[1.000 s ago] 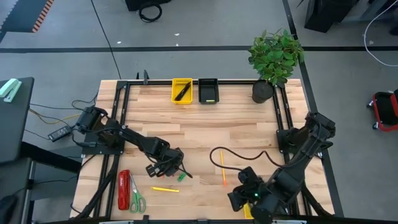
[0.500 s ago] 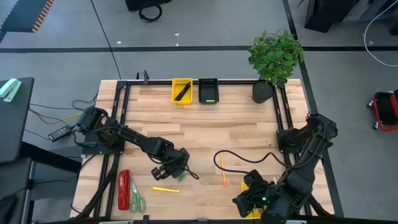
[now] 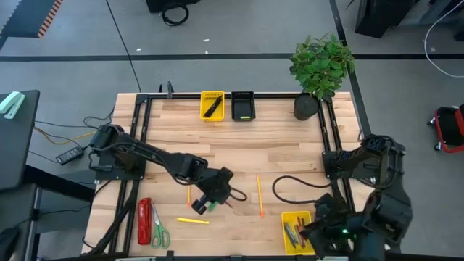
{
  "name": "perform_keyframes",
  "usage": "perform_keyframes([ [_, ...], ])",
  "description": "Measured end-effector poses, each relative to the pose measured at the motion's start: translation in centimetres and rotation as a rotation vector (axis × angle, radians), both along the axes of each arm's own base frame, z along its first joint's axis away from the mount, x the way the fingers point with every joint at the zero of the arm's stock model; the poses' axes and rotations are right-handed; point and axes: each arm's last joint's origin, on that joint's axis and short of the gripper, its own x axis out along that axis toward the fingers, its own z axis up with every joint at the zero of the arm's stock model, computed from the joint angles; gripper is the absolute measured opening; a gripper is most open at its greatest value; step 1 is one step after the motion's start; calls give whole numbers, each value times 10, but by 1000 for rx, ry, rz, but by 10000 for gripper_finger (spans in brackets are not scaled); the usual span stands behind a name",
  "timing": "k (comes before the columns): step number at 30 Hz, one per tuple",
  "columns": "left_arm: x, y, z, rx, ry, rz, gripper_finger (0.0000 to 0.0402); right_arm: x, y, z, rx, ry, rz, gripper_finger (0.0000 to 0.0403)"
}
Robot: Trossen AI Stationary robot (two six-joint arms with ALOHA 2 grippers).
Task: Sort crayons/erasers/pens/pencils in bins
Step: Put the red crayon into the bottom yellow bin
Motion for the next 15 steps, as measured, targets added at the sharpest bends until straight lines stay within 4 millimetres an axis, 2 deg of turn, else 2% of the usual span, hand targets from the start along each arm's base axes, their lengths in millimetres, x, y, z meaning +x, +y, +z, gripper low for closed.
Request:
perform_keyframes([
  [5, 9, -4, 16, -115, -61, 108, 46, -7, -4, 3, -80, -18, 18, 149],
  [15, 28, -15, 47, -501, -243, 325, 33, -9, -8, 1, -208, -2, 112, 149],
])
